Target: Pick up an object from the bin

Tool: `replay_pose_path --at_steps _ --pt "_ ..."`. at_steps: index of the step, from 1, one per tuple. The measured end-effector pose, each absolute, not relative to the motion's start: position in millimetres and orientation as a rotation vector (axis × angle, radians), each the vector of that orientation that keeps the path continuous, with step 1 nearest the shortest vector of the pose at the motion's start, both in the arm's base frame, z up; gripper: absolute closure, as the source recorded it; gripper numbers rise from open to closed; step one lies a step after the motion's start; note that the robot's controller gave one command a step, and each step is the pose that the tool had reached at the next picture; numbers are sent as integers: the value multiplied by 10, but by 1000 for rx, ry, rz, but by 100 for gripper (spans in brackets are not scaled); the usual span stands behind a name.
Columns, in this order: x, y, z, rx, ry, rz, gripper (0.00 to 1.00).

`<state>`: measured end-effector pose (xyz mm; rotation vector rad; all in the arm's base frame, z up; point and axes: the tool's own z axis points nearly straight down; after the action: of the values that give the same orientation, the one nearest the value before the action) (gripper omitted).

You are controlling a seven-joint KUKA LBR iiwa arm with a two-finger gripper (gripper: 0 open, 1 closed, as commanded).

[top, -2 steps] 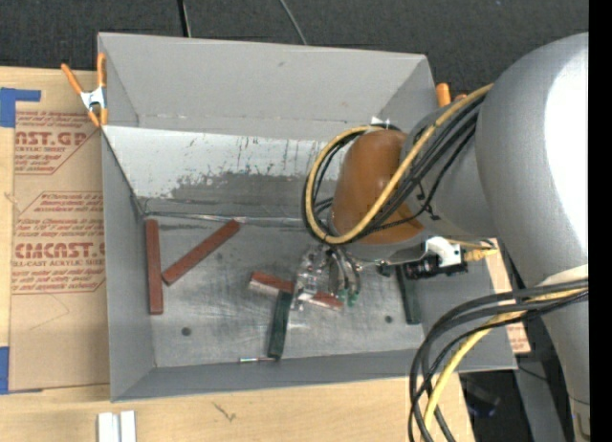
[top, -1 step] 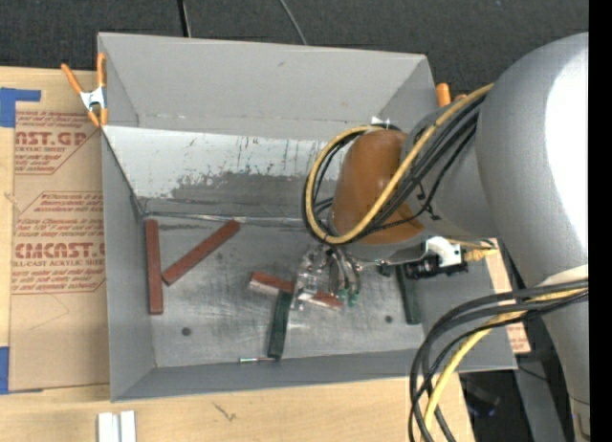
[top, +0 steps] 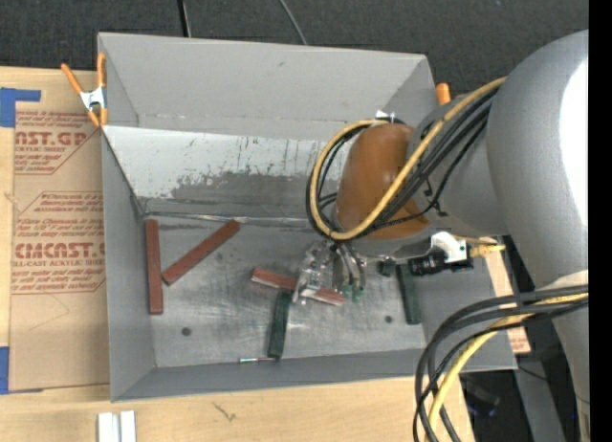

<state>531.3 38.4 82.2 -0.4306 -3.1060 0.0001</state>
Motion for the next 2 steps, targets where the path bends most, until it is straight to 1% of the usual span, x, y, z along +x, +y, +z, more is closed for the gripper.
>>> replay_pose_path --at_steps 2 --pt "5316 384 1209 -431 -3110 -1 100"
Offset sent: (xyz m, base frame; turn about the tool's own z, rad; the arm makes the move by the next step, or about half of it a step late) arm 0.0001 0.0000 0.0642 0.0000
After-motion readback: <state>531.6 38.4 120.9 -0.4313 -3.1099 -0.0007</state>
